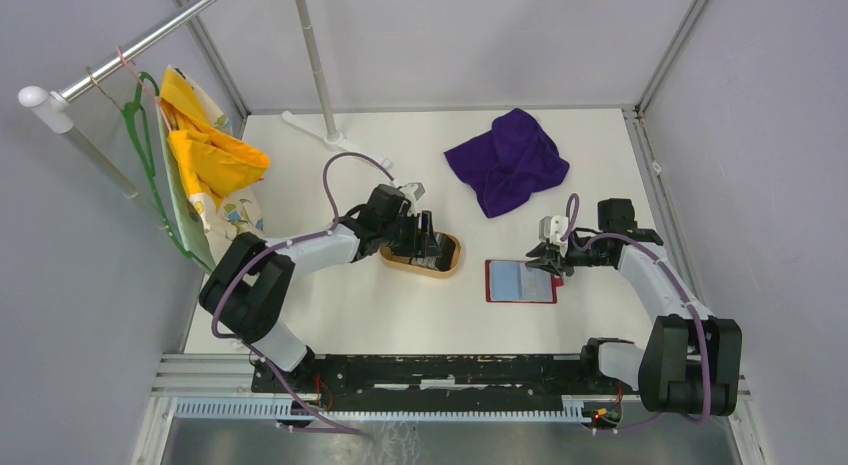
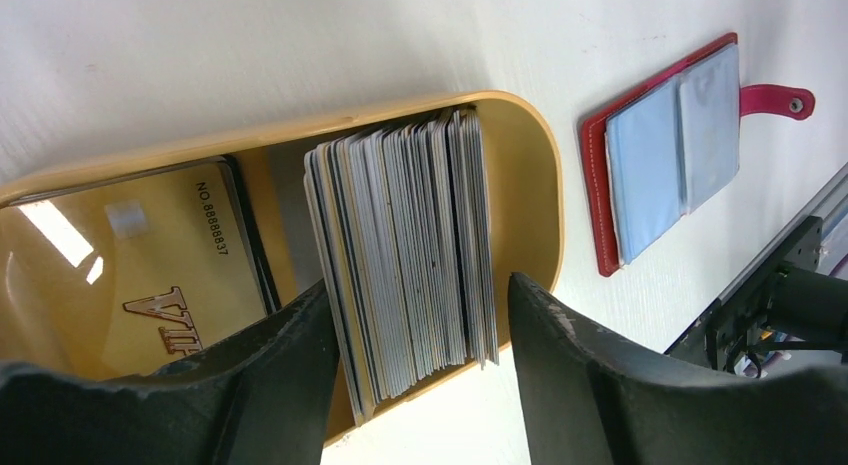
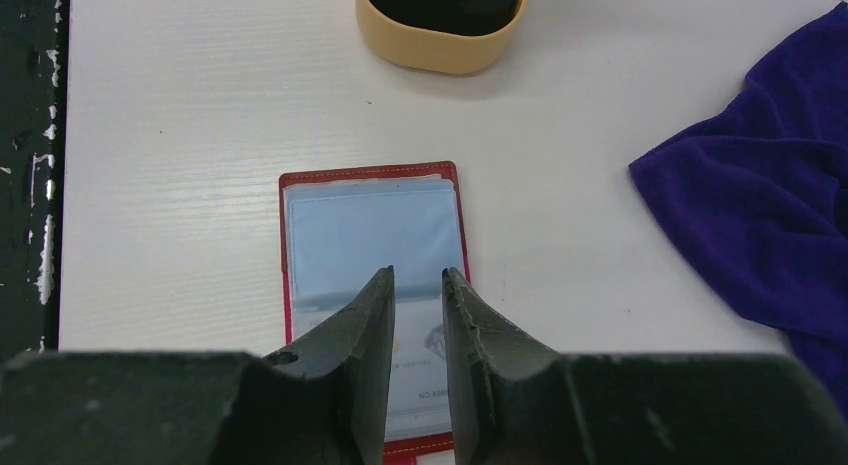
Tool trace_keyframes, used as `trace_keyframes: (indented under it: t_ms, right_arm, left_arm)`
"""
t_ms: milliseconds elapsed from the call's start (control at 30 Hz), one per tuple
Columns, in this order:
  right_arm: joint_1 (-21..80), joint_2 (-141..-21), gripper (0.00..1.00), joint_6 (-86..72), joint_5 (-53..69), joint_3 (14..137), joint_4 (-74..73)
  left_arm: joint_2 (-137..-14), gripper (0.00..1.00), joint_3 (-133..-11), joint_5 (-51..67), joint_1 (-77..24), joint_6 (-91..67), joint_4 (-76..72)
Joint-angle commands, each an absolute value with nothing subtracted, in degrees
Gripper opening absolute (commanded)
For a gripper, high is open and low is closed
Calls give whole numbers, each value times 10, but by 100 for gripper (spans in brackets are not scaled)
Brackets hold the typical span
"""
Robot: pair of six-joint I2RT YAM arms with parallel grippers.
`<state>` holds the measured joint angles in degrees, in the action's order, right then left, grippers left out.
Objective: Put the credit cards into the card holder
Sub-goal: Pick up the credit card from the storage box.
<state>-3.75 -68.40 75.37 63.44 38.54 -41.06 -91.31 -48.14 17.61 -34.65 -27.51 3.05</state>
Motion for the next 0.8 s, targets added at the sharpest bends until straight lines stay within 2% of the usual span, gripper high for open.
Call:
trace_keyframes:
  t_ms: [0,300,767]
  right_arm:
    - [-35,-673,30,770,663,388,-414]
    - [-35,-670,30,771,664,387,-413]
    - [-35,-670,30,772,665,387,-414]
  left_arm:
    - [-925,69,-482,210,-341,-297,-9]
    - [-944,70,-478,236,-334,-307,-30]
    - [-905,64,-440,310,-284,-333,-75]
